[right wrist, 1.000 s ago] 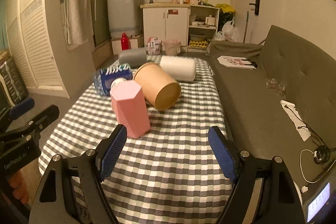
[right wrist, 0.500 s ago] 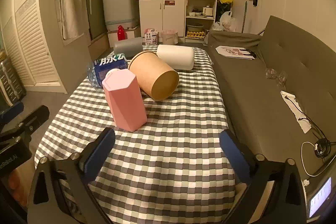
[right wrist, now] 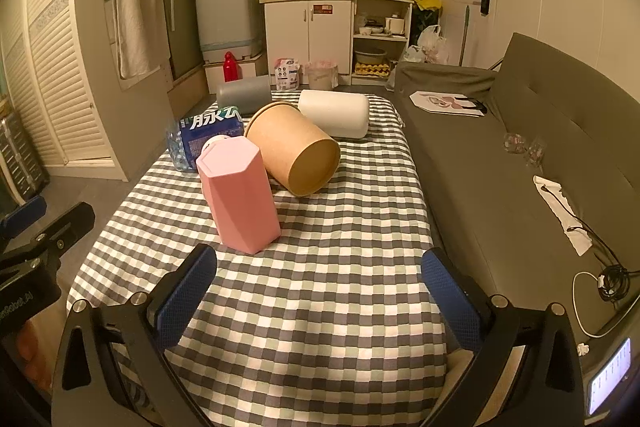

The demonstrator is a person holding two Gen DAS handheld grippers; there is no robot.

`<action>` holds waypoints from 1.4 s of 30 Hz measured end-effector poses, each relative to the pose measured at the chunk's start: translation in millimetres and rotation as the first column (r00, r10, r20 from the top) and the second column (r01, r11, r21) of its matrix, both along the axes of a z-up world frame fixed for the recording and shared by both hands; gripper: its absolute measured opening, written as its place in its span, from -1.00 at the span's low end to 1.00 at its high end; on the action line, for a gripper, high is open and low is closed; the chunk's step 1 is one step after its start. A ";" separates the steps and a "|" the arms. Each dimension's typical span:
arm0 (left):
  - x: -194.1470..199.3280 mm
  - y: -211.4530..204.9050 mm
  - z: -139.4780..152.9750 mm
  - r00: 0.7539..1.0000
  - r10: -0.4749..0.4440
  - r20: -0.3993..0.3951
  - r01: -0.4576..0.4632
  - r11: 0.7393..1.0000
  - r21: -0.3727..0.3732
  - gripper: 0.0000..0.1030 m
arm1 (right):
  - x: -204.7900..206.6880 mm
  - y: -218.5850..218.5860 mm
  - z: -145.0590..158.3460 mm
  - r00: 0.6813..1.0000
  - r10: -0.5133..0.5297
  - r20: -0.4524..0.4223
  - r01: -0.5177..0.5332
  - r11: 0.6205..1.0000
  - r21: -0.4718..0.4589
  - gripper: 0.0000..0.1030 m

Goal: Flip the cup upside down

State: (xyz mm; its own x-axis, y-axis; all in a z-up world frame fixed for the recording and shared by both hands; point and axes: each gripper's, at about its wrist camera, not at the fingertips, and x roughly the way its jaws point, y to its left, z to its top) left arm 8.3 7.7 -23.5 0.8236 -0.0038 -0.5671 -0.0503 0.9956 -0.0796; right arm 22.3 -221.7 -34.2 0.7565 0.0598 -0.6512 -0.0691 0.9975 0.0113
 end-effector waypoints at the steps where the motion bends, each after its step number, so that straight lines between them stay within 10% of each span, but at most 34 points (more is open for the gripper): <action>1: -0.7 0.9 0.5 1.000 0.002 0.003 -0.002 1.000 -0.003 1.00 | 0.2 0.1 -0.2 1.000 0.000 0.000 0.000 1.000 0.001 0.99; 42: -3.3 3.4 1.3 1.000 0.029 0.002 -0.029 0.999 0.034 1.00 | 1.8 -1.3 -1.1 1.000 -0.010 -0.007 0.010 1.000 -0.011 0.99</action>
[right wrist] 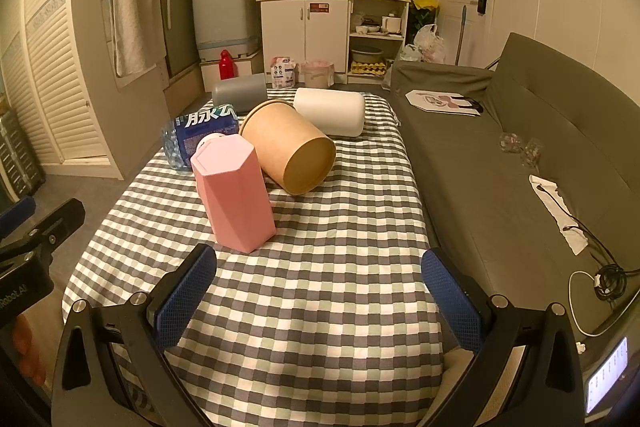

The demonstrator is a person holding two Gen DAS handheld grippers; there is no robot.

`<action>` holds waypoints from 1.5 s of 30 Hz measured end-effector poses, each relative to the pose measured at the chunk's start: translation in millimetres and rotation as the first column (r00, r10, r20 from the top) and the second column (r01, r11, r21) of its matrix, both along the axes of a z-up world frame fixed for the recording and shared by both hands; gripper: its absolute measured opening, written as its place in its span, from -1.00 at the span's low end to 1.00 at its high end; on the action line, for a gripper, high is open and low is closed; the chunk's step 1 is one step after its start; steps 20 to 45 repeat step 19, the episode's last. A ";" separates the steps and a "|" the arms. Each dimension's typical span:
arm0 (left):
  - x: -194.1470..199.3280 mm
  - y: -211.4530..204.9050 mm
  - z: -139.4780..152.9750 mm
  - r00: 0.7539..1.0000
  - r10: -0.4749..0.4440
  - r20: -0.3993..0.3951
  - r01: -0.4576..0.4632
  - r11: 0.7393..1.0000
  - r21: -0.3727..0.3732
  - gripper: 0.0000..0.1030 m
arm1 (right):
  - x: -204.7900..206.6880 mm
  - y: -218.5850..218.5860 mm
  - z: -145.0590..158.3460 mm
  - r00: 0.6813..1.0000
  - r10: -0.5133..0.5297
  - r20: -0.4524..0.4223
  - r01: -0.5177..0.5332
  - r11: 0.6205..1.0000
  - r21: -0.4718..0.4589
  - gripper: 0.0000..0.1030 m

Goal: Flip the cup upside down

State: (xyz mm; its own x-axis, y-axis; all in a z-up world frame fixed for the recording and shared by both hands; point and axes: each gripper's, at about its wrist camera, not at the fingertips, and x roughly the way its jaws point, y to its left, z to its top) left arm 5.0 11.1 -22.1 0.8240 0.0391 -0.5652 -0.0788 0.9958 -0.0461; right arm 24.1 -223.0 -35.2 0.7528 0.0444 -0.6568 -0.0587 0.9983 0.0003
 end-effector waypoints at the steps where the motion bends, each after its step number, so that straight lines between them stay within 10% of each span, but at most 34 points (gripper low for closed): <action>1: 0.0 0.0 -0.1 1.000 0.000 -0.001 0.000 1.000 0.000 1.00 | 0.2 0.4 0.0 1.000 0.000 0.000 0.000 1.000 -0.001 0.99; 45: 0.2 -1.7 -0.9 1.000 -0.009 -0.002 0.009 1.000 0.001 1.00 | 1.4 0.6 -2.7 1.000 -0.001 -0.008 0.001 1.000 -0.004 0.99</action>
